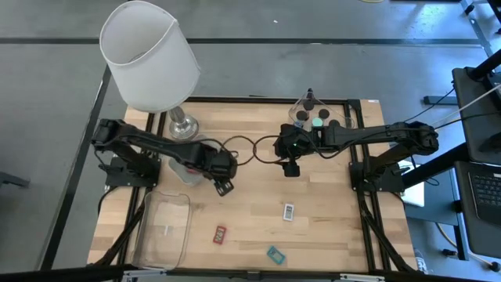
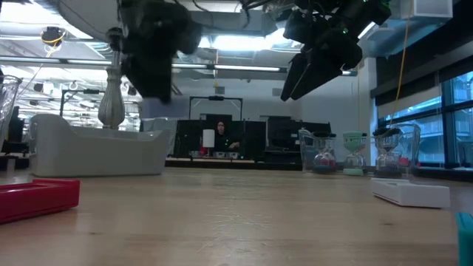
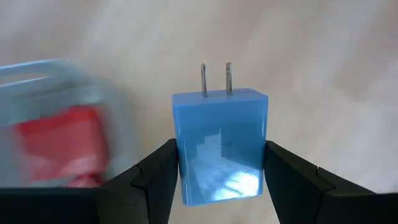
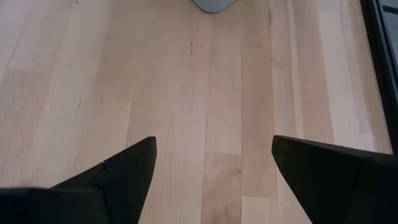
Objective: Pick & Place Office items
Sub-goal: Put the light blue charger adapter into the gray bin
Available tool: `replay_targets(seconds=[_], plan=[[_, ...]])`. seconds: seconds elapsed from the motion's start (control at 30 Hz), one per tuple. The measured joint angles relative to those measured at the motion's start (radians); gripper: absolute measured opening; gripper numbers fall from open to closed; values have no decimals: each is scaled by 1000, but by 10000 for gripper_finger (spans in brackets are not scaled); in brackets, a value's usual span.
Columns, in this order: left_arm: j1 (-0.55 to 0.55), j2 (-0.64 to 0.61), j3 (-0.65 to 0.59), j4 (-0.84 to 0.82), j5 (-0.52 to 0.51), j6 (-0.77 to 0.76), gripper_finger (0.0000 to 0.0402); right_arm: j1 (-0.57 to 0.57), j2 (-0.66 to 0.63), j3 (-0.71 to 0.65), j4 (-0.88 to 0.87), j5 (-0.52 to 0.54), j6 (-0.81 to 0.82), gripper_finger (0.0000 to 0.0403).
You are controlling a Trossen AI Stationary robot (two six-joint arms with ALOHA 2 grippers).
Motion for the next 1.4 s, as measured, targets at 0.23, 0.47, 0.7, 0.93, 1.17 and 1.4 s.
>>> replay_targets(seconds=[0.23, 0.47, 0.7, 0.93, 1.17, 1.4], plan=[[36, -131, 11, -367, -181, -136, 203, 0, 0, 0, 0, 0, -7, 322], [78, -228, -122, -440, -155, -238, 203, 0, 0, 0, 1, 0, -32, 322], [99, -251, -296, -300, -38, -250, 203, 0, 0, 0, 1, 0, -112, 322], [99, -251, -358, -225, -26, -227, 203, 0, 0, 0, 8, 0, -126, 322], [98, -251, -414, -197, -4, -227, 206, 0, 0, 0, 9, 0, -121, 322], [98, -252, -431, -170, 2, -225, 211, 0, 0, 0, 9, 0, -122, 322]])
